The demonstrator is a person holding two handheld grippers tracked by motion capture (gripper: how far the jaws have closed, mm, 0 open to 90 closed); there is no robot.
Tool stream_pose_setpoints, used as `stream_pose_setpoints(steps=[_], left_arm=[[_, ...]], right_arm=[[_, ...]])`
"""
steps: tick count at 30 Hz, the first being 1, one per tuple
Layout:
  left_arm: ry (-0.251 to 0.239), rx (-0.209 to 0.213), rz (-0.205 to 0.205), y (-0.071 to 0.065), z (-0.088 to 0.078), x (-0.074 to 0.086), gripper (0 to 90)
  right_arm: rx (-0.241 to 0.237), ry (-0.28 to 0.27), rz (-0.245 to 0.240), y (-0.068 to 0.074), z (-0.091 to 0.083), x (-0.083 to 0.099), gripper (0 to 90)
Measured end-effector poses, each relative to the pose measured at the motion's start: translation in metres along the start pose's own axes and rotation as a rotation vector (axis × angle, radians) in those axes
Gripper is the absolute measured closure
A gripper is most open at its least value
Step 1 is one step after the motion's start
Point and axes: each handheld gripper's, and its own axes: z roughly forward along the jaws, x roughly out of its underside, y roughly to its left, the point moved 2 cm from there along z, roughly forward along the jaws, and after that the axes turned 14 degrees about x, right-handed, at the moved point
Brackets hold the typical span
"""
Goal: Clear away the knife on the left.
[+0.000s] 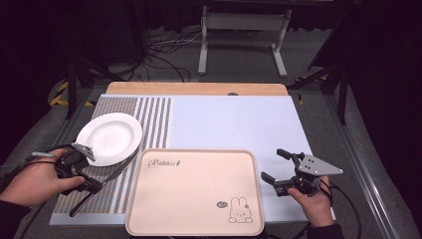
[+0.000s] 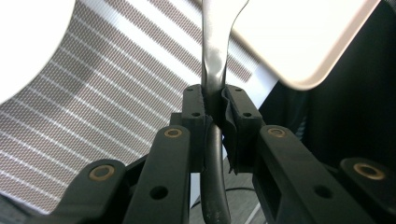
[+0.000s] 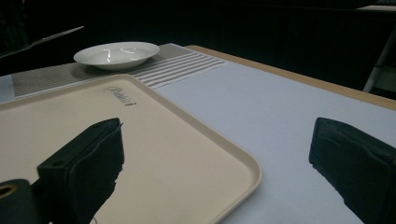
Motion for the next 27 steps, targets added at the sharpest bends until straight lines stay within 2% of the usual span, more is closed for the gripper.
stream_pose_setpoints(steps=[5, 14, 23, 27], left_arm=[[-0.066, 0.017, -0.021, -0.004, 0.000, -0.005, 79.7], [-0.110, 0.048, -0.055, -0.008, 0.007, -0.013, 79.7], [-0.152, 0.080, -0.043, -0.021, 0.016, -0.027, 79.7], [-0.151, 0.097, -0.035, -0.025, 0.025, -0.034, 79.7]], right_arm=[[0.001, 0.003, -0.002, 0.000, 0.000, 0.000, 3.6], [0.004, 0.000, -0.003, 0.000, -0.001, 0.000, 3.7], [0.012, -0.002, -0.009, 0.000, -0.002, -0.001, 3.7], [0.013, -0.010, -0.006, 0.000, -0.003, -0.003, 3.6]])
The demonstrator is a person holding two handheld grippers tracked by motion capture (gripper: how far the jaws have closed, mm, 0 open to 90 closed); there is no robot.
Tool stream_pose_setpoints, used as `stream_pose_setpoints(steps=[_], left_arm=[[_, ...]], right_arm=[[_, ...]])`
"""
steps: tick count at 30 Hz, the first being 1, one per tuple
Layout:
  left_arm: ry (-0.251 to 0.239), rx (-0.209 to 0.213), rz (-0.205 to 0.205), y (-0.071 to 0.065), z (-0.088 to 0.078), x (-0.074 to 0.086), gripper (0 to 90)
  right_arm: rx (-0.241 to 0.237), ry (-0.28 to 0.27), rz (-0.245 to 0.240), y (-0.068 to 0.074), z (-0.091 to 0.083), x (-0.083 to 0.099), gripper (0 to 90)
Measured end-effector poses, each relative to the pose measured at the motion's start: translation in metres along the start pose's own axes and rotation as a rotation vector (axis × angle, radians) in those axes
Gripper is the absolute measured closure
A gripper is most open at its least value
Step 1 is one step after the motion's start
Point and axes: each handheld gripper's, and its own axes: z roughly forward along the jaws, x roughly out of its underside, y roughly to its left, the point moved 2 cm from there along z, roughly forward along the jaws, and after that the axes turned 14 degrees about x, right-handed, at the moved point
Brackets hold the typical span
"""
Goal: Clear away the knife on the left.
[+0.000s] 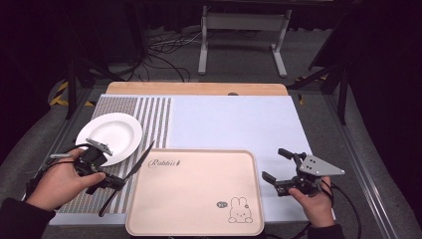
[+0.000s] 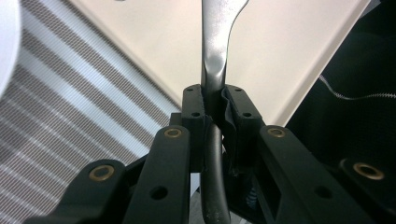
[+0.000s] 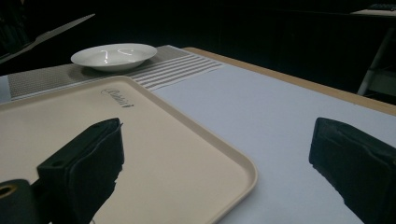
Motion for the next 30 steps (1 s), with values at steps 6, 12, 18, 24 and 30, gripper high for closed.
stream_pose_setpoints(steps=[6, 12, 18, 24, 30], left_arm=[[-0.001, 0.020, 0.005, 0.001, 0.014, -0.008, 79.7], [0.000, 0.037, 0.006, 0.000, 0.027, -0.015, 79.7], [0.010, 0.043, 0.000, -0.001, 0.040, -0.022, 79.7], [0.005, 0.065, 0.004, -0.001, 0.052, -0.027, 79.7], [0.021, 0.080, -0.006, -0.001, 0.063, -0.029, 79.7]], right_arm=[[-0.001, 0.000, 0.001, 0.000, -0.001, 0.000, 3.6], [-0.001, 0.001, 0.001, -0.001, -0.001, 0.001, 3.6], [-0.003, -0.001, 0.005, -0.001, -0.001, 0.001, 3.6], [-0.006, 0.003, 0.008, -0.002, -0.001, 0.001, 3.4], [-0.009, 0.002, 0.005, -0.001, 0.000, 0.001, 3.4]])
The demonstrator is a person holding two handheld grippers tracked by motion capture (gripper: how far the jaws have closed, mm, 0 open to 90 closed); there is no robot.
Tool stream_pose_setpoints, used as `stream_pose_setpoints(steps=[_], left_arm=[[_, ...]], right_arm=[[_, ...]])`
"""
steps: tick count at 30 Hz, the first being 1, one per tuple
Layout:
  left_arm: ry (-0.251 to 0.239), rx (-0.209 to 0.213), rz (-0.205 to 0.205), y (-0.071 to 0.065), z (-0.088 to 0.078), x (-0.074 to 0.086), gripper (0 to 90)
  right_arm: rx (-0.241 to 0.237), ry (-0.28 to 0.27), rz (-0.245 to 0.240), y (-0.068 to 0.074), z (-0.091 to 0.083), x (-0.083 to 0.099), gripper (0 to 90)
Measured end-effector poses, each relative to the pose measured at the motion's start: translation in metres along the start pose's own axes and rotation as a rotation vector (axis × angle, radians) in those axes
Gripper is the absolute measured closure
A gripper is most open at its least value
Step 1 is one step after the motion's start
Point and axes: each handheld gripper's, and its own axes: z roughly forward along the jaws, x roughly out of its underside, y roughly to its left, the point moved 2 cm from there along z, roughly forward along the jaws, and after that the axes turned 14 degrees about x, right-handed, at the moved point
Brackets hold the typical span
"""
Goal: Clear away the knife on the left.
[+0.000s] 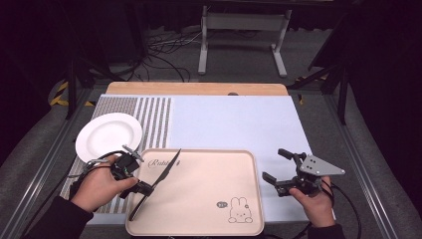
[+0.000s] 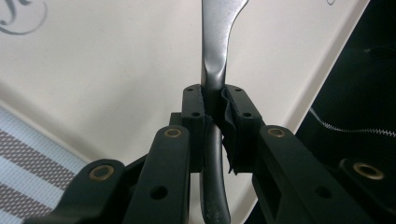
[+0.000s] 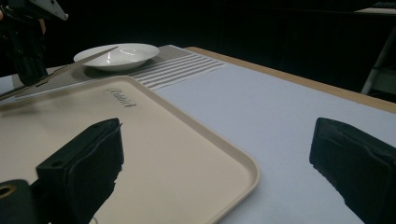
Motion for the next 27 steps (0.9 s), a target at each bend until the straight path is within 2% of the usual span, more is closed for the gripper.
stream_pose_setpoints(steps=[11, 20, 27], left_arm=[[0.002, 0.023, -0.048, 0.004, 0.014, 0.005, 79.7], [0.018, 0.022, -0.056, 0.010, 0.020, 0.012, 79.6], [0.009, 0.031, -0.077, 0.014, 0.022, 0.015, 79.7]], right_arm=[[-0.003, -0.004, 0.006, -0.001, -0.001, -0.001, 3.4], [-0.004, -0.001, 0.004, 0.000, -0.001, 0.000, 3.4], [0.001, 0.002, 0.003, 0.001, -0.001, -0.001, 3.2]])
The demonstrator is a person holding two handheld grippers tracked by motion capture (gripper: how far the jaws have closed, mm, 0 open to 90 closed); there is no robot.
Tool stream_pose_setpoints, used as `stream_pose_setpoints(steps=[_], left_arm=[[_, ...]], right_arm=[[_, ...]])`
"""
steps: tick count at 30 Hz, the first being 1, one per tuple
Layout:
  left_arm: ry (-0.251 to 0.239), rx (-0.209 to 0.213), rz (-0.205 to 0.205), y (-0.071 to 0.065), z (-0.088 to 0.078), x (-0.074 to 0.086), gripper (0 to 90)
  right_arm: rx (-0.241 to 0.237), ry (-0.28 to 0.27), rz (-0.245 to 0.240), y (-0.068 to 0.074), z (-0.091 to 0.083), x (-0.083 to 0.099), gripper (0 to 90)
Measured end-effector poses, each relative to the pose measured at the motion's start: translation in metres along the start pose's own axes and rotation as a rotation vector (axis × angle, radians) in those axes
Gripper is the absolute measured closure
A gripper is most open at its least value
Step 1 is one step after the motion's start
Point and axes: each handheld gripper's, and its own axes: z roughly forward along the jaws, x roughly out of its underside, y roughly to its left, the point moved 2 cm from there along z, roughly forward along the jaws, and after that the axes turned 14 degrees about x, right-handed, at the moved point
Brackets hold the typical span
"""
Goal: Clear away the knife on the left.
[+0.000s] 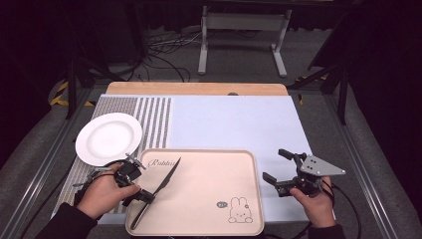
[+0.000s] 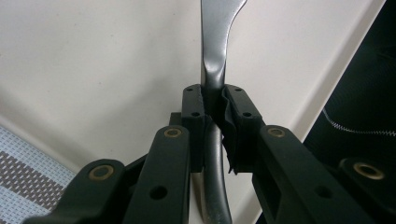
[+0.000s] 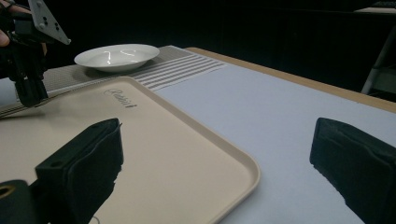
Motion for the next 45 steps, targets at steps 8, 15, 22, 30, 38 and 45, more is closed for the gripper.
stream_pose_setpoints(steps=[8, 15, 22, 30, 38, 45], left_arm=[[-0.005, -0.021, -0.025, 0.002, 0.001, 0.001, 79.5], [0.000, -0.023, -0.030, 0.004, 0.003, 0.001, 79.4], [0.010, -0.032, -0.040, 0.006, 0.008, 0.000, 79.3], [0.018, -0.041, -0.037, 0.008, 0.011, -0.001, 79.2], [0.026, -0.042, -0.036, 0.008, 0.011, -0.001, 79.2], [0.047, -0.035, -0.034, 0.009, 0.010, -0.001, 79.2]], right_arm=[[-0.001, 0.000, -0.002, 0.000, -0.001, 0.000, 3.2], [0.000, -0.001, -0.002, 0.000, -0.001, 0.000, 3.2], [-0.007, 0.000, 0.001, 0.001, -0.002, 0.000, 3.2], [-0.008, -0.001, 0.004, 0.000, -0.002, 0.000, 3.1], [-0.010, 0.002, 0.005, 0.000, -0.002, 0.000, 3.1], [-0.014, -0.002, 0.005, 0.000, -0.003, 0.000, 3.1]])
